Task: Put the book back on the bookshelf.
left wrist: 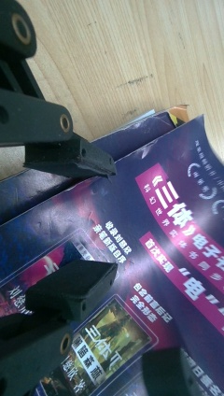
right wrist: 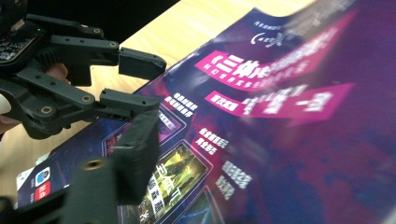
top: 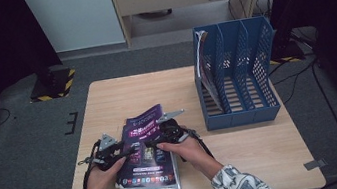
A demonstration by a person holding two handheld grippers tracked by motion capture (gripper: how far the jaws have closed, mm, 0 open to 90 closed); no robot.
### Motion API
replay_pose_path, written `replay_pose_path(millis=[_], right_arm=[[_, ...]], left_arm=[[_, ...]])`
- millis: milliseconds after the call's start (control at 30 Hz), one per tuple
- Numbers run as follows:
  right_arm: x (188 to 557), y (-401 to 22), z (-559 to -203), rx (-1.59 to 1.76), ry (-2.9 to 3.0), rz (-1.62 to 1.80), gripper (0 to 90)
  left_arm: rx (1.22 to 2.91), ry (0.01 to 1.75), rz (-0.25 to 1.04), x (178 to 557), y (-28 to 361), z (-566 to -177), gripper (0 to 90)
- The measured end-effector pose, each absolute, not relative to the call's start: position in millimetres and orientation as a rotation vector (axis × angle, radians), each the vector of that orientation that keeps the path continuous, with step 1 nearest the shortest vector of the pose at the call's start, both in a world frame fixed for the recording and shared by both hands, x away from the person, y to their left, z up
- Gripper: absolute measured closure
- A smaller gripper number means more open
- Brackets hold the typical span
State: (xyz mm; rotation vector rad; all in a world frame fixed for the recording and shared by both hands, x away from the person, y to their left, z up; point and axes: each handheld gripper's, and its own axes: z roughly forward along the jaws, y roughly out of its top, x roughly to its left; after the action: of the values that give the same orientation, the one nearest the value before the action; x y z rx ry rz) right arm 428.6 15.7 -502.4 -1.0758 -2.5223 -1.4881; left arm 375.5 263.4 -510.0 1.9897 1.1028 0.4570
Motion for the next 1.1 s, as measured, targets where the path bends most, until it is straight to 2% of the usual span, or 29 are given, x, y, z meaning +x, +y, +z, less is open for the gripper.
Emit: replay_pose_path(millis=[100,133,167,200,367,633,1100], right_arm=[[428,14,-499,-1.102,-2.511,-1.508,52.5],[428,14,-496,-1.104,-2.517,-1.532,60.0],[428,14,-496,-1.104,-2.517,-1.532,60.0],[429,12,-494,-1.110,-2.512,-1.557,66.6],[430,9,-491,-1.103,-2.507,-1.589,74.1],[426,1,-479,-1.033,-2.576,-1.683,76.6],[426,-20,-467,-1.039,-2.553,-1.831,77.7]], left_arm=[[1.999,1.095,0.451,376,263,-510,44.8],[1.998,1.094,0.446,375,263,-510,41.7],[1.998,1.094,0.446,375,263,-510,40.6],[1.993,1.097,0.441,376,263,-510,39.7],[2.000,1.086,0.425,375,262,-509,34.6],[1.984,1.075,0.408,374,259,-508,26.7],[1.971,1.048,0.374,375,253,-507,21.3]])
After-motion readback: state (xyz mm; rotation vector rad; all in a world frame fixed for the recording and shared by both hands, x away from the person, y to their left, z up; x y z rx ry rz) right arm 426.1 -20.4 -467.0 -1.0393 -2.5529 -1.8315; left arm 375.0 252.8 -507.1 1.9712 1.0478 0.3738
